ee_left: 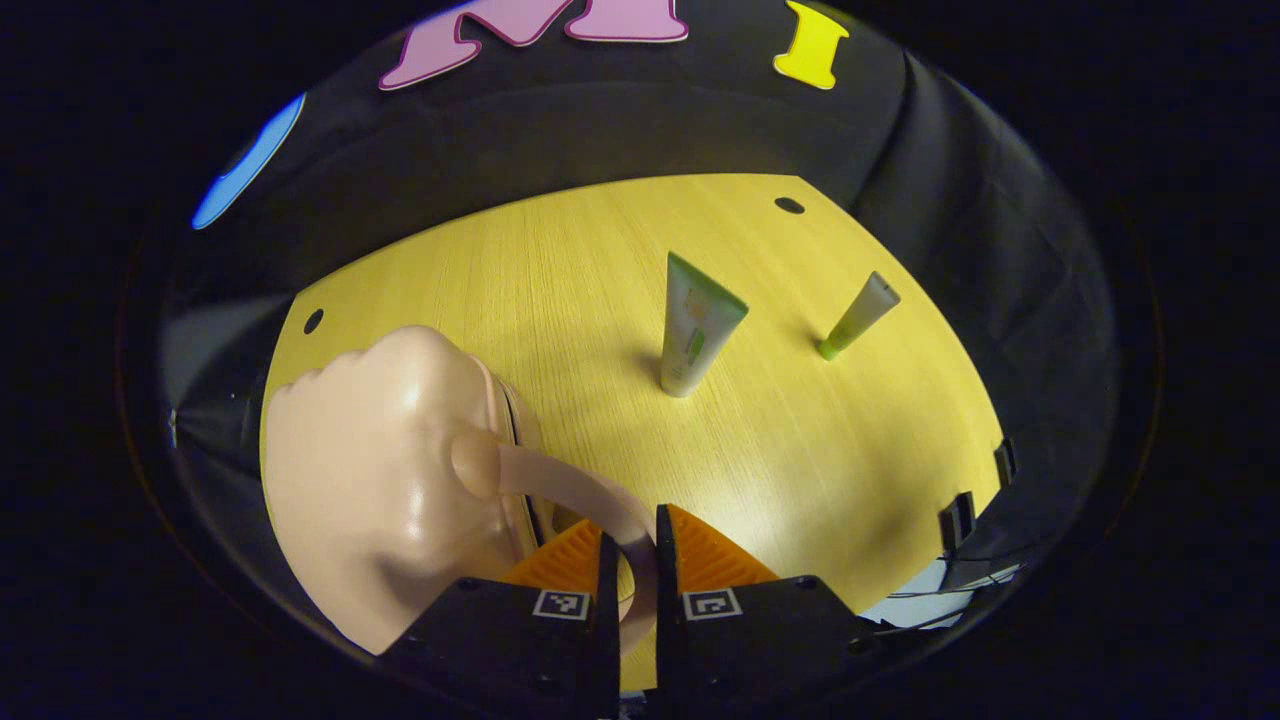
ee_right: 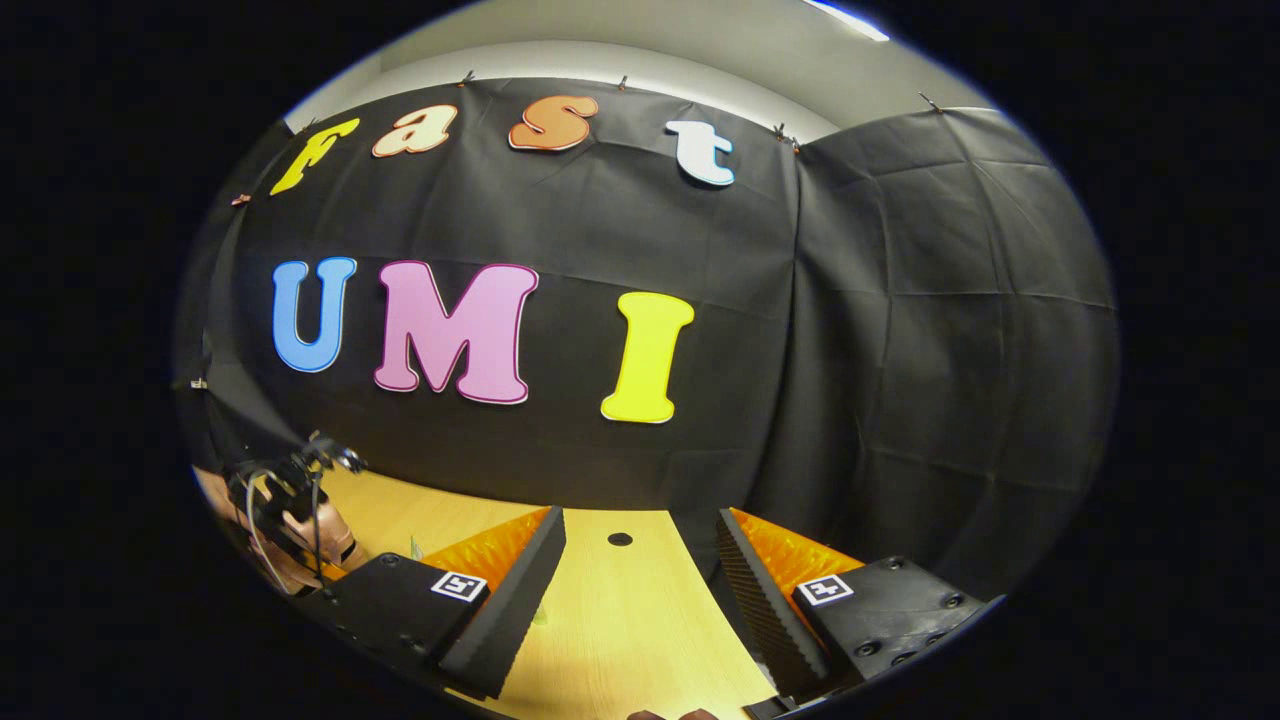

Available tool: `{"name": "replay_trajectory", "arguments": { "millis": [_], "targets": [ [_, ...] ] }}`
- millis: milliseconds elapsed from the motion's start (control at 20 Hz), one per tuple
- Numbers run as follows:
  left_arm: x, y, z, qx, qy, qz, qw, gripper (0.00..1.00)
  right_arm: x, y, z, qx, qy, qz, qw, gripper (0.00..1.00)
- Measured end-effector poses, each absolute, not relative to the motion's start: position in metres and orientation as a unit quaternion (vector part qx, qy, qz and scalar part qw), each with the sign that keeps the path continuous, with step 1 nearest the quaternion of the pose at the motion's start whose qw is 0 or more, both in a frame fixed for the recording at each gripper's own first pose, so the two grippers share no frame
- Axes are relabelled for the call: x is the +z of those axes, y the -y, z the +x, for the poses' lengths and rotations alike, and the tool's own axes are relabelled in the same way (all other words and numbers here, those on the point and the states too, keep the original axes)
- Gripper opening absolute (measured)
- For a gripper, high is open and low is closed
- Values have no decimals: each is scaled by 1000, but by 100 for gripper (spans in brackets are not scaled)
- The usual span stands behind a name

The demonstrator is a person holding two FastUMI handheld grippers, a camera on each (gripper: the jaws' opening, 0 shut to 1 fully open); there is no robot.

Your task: First open the suitcase, pack the skin care products into it, and then close the suitcase.

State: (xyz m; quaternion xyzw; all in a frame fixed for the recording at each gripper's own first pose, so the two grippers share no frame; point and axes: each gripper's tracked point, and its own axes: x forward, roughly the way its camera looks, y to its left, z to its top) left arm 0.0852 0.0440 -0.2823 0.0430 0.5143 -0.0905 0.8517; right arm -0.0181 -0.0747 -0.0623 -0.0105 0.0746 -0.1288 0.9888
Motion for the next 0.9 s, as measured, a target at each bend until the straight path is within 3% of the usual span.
{"name": "replay_trajectory", "arguments": {
  "millis": [100,350,700,800,900],
  "targets": [
    [-234,-65,86,-97,-485,33,868,12,-58,65,-12,-119,-70,-12,990,96],
    [-145,-169,96,-28,-405,15,914,15,-47,31,13,-79,-53,-12,995,95],
    [-100,-376,87,150,-357,43,921,14,-43,-22,43,-30,-49,-14,998,96],
    [-105,-422,79,180,-358,42,915,10,-44,-36,50,-21,-53,-15,998,96],
    [-120,-468,75,205,-368,42,906,12,-44,-48,56,-16,-56,-14,998,96]
  ]
}}
